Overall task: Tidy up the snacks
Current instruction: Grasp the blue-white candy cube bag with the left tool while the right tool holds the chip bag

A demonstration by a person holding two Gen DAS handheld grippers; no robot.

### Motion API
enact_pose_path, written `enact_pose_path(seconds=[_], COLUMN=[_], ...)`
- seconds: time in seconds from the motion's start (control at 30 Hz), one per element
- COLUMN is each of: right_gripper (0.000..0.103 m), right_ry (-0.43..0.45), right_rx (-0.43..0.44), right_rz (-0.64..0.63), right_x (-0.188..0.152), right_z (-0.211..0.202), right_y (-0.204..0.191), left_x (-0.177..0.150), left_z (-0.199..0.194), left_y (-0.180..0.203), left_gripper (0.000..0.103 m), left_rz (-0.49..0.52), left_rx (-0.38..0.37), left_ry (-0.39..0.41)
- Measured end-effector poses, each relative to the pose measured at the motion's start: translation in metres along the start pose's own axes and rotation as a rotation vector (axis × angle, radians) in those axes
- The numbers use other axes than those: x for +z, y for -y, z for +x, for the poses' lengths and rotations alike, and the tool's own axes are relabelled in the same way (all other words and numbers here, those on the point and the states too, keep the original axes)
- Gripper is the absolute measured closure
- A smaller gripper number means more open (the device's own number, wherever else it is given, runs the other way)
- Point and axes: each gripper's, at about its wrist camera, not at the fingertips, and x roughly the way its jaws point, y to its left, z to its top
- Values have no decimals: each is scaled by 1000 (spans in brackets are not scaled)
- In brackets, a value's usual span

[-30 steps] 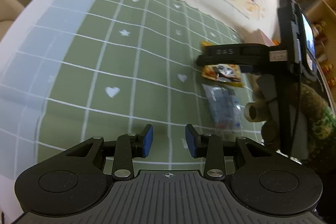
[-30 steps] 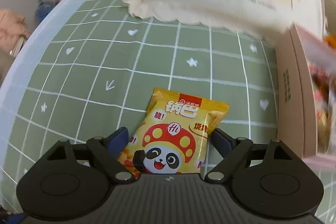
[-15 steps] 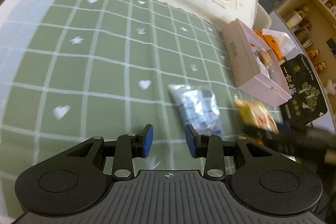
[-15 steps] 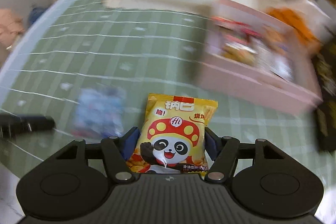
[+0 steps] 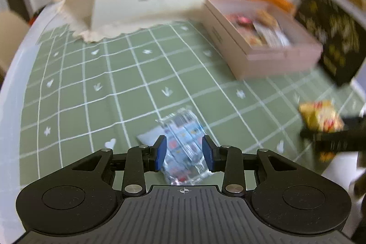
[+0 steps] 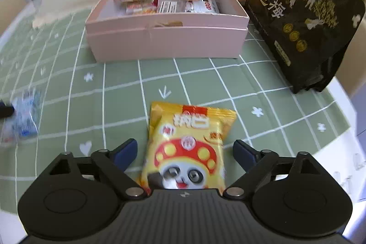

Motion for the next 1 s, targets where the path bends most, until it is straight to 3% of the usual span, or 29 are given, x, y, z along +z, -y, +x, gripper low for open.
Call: enact_pose_path(seconds=[0.07,0.23,0.37,0.5,0.7,0.87,1.0], right_gripper=[3,0,0,0,0,0,0], right_ry=[23,163,239,243,246,245,246], right_rx=[-4,29,37,39,39,40,40], right_rz=[-7,-47,-52,-53,-53,-53,-53], right_x=[-1,-21,-32,-32,-32,-32,-32], right_z=[6,6,5,3,4,4,4], right_y=[2,4,6,7,6,6,6], left_x=[1,8,8,5,2,6,14], left_z=[9,20,26,23,17,24,33], left_y=[9,28,40,33,-8,-29,-26], left_gripper=[63,47,16,20,19,19,19], left_rz=[17,61,111,96,-59,-185,-144], left_rx=[23,77,50,82,169,120,120], left_ry=[-42,-64,-80,-76,-91,-103,-84])
